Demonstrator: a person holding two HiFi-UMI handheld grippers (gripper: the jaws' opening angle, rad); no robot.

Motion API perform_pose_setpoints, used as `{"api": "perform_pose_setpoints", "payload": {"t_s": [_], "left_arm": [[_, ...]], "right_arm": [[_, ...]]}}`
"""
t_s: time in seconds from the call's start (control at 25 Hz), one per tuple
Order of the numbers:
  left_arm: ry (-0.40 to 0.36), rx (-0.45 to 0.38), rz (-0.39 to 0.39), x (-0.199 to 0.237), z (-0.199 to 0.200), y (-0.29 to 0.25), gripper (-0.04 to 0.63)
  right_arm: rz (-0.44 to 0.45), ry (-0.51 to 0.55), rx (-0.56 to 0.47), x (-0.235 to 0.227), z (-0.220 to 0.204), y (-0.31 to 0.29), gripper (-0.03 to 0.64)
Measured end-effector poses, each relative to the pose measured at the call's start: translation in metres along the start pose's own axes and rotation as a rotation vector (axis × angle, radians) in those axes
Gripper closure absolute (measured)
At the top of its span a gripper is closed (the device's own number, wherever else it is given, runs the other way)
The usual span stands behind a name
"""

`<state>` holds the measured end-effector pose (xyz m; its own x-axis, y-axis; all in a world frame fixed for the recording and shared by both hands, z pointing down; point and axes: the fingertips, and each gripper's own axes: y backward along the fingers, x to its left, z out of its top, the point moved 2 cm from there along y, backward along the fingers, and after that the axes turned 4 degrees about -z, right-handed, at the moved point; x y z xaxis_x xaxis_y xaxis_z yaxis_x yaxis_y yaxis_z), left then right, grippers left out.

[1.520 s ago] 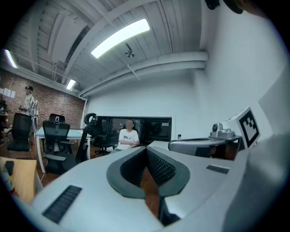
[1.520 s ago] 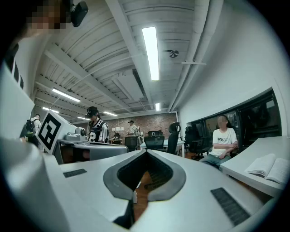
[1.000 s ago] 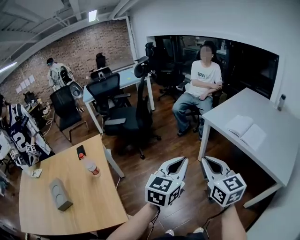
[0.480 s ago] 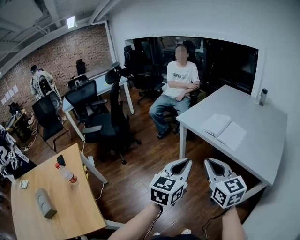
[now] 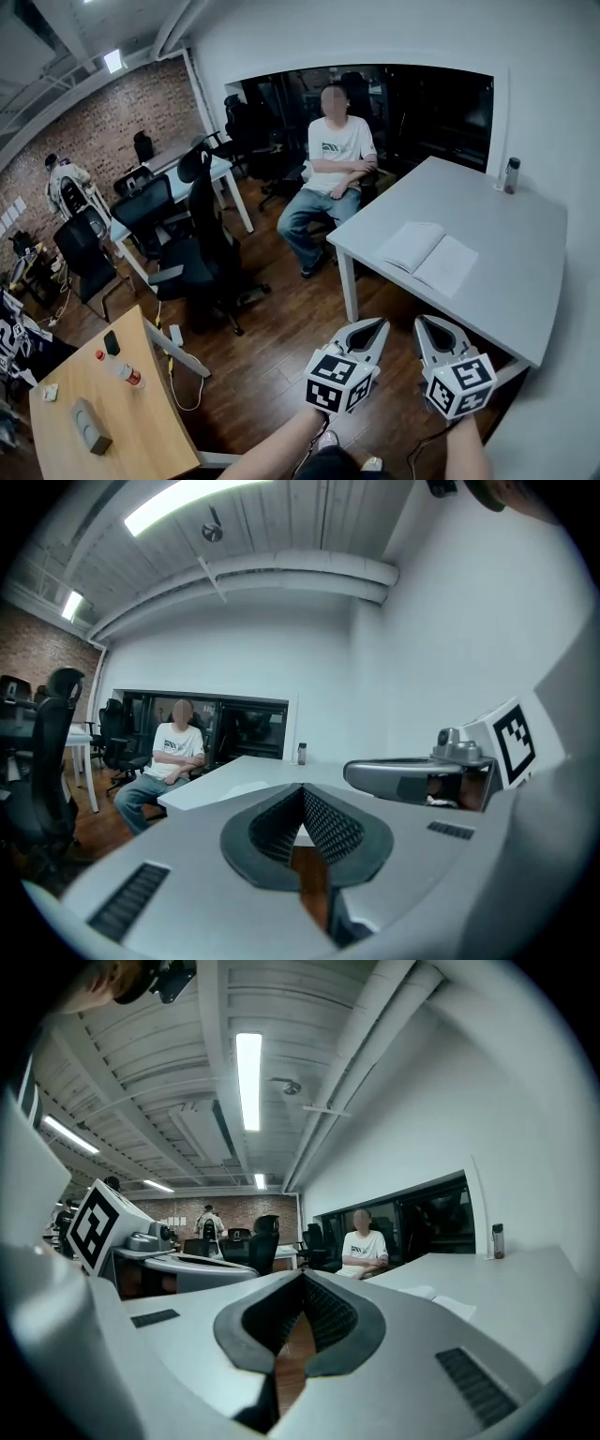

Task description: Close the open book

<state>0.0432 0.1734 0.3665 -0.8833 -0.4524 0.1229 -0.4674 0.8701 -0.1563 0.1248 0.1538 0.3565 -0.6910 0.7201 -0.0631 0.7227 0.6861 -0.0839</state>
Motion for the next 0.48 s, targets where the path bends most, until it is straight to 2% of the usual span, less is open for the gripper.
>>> {"api": "perform_pose_setpoints", "payload": {"t_s": [0.2, 0.48], "left_arm": [[-0.005, 0.011, -0.038, 0.02, 0.0, -0.037, 0.591], [-0.002, 0.021, -0.109, 0.08, -0.003, -0.092, 0.591]], "right_arm": [[-0.055, -0.011, 0.017, -0.032, -0.008, -0.023, 0.612], [-0.166, -0.007, 0.073, -0.071, -0.025, -0.08, 0.612]]}}
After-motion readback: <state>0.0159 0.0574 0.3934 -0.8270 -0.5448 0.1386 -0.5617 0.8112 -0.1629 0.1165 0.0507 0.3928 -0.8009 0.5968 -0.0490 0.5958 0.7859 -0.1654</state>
